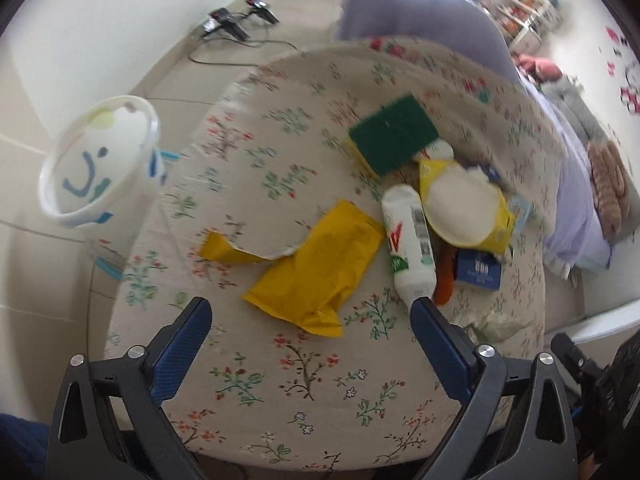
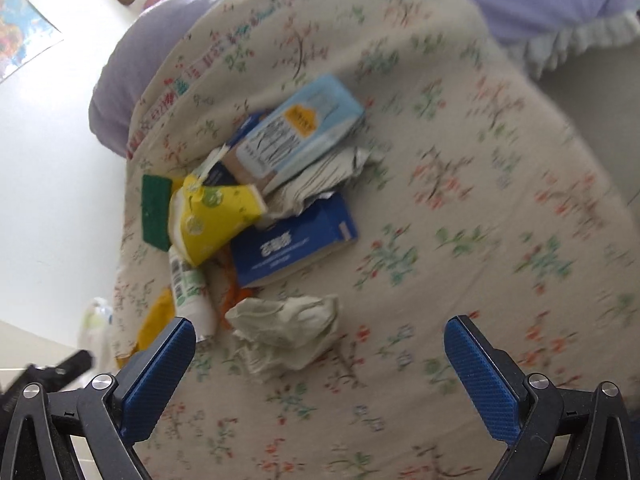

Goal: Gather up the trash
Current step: 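Grasp the yellow wrapper with the left tool while the right tool grasps the crumpled tissue, then carry both items to the white bucket and open both tools over it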

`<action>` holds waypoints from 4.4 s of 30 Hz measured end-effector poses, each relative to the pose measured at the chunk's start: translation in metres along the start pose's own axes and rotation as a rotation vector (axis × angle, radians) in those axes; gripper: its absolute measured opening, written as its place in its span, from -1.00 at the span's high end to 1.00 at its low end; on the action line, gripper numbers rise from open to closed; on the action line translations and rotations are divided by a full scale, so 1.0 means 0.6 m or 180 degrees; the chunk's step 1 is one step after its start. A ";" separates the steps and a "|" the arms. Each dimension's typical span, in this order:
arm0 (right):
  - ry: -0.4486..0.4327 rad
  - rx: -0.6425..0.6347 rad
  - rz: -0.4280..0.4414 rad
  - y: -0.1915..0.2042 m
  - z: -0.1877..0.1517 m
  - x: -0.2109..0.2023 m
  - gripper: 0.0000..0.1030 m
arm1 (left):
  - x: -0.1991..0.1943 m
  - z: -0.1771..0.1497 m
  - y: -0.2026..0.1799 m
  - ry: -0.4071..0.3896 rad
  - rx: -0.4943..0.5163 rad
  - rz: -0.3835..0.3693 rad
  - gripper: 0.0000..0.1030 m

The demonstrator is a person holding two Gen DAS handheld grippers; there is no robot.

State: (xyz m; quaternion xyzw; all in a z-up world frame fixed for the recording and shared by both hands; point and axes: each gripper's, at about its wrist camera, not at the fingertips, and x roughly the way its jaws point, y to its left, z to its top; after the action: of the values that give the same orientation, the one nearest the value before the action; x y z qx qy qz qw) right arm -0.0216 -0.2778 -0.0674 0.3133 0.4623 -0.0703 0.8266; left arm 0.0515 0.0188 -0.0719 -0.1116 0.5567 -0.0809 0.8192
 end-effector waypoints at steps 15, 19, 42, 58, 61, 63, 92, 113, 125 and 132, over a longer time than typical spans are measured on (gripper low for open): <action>-0.0056 -0.0330 -0.0116 0.053 -0.024 0.093 -0.82 | 0.103 -0.009 -0.031 0.0263 0.0356 0.0388 -0.27; 0.0001 -0.0359 -0.0212 0.058 -0.027 0.114 -0.28 | 0.087 -0.007 -0.021 0.0179 0.0330 0.0263 0.35; -0.0413 -0.0464 0.0022 0.077 -0.027 0.023 0.40 | 0.051 -0.004 0.033 0.0394 -0.0336 -0.0287 -0.39; -0.0368 -0.0476 0.0133 0.082 -0.033 0.032 0.40 | 0.075 0.013 0.046 0.0172 -0.0544 -0.0339 0.98; -0.0402 -0.0508 0.0166 0.087 -0.034 0.027 0.40 | 0.043 0.017 0.053 0.0040 -0.0486 -0.0403 0.99; -0.0424 -0.0551 0.0177 0.093 -0.035 0.025 0.40 | 0.015 0.021 0.060 -0.0040 -0.0434 -0.0434 0.99; 0.0084 -0.1546 0.1340 0.504 -0.058 0.227 0.40 | -0.043 0.222 0.388 -0.0231 -0.1194 0.0733 0.99; 0.0638 -0.1966 0.1245 0.619 -0.121 0.387 -0.30 | -0.120 0.232 0.402 -0.0542 -0.1156 0.1077 -0.13; -0.0075 -0.2044 0.1006 0.501 0.020 0.133 -0.42 | -0.107 0.237 0.257 -0.0598 -0.0535 0.0610 -0.13; -0.0448 -0.1989 0.0598 0.407 0.121 0.000 -0.65 | -0.079 0.220 0.106 -0.0561 0.0143 0.0321 -0.26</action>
State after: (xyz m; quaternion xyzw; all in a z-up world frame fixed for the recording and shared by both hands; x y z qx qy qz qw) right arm 0.1298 -0.1259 0.0705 0.0802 0.3723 0.1300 0.9155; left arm 0.1572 0.1045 0.0000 -0.0717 0.4854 -0.0418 0.8704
